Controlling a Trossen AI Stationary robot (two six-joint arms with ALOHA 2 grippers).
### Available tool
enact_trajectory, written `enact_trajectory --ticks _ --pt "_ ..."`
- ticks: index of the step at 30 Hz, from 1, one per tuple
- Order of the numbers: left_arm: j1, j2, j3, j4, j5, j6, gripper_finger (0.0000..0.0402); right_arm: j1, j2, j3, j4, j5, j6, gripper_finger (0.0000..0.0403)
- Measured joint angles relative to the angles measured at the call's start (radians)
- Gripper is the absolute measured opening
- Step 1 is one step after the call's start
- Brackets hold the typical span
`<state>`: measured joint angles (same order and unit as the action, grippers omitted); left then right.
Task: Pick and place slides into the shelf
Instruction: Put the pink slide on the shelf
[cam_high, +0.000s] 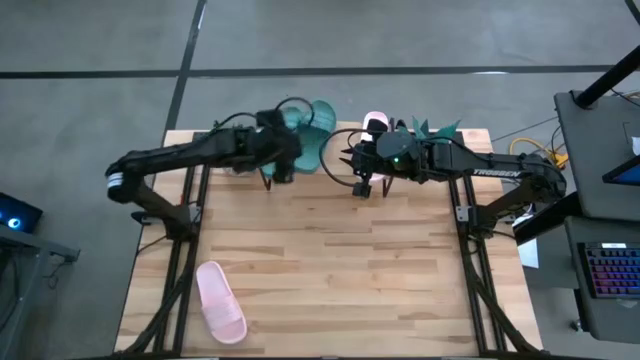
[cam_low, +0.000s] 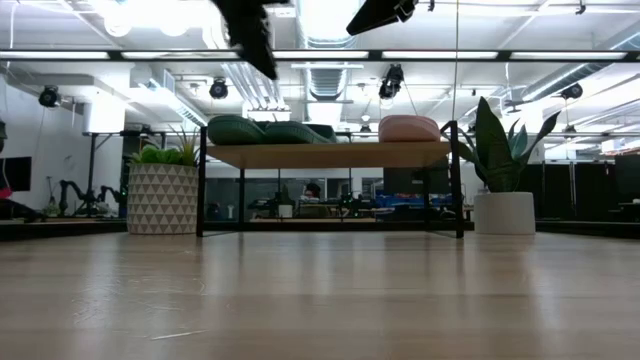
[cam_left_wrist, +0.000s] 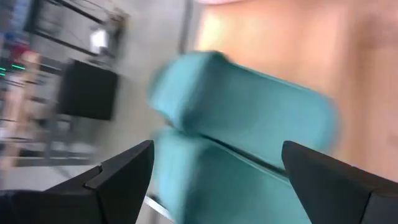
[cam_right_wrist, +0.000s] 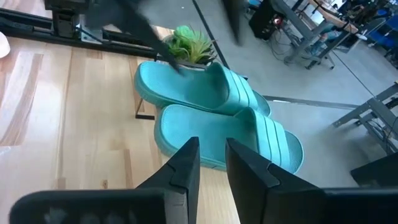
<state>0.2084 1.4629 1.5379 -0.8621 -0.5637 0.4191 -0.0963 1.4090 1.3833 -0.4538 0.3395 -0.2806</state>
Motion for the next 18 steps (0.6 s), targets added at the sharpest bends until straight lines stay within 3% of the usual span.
enact_trajectory --ticks 6,11,18 --pt "-0.137 -0.09 -0.005 -0.301 0.025 -0.27 0.0336 0.0 0.0 0.0 0.001 0.0 -0.002 0.0074" --pt "-0.231 -0.125 -0.005 -0.409 0.07 -0.454 0.0336 0.0 0.0 0.0 0.0 0.0 0.0 0.0077" --pt "-0.286 -0.136 -0.008 -0.611 0.381 -0.781 0.0336 0.0 0.0 0.0 -0.024 0.0 0.051 0.0068"
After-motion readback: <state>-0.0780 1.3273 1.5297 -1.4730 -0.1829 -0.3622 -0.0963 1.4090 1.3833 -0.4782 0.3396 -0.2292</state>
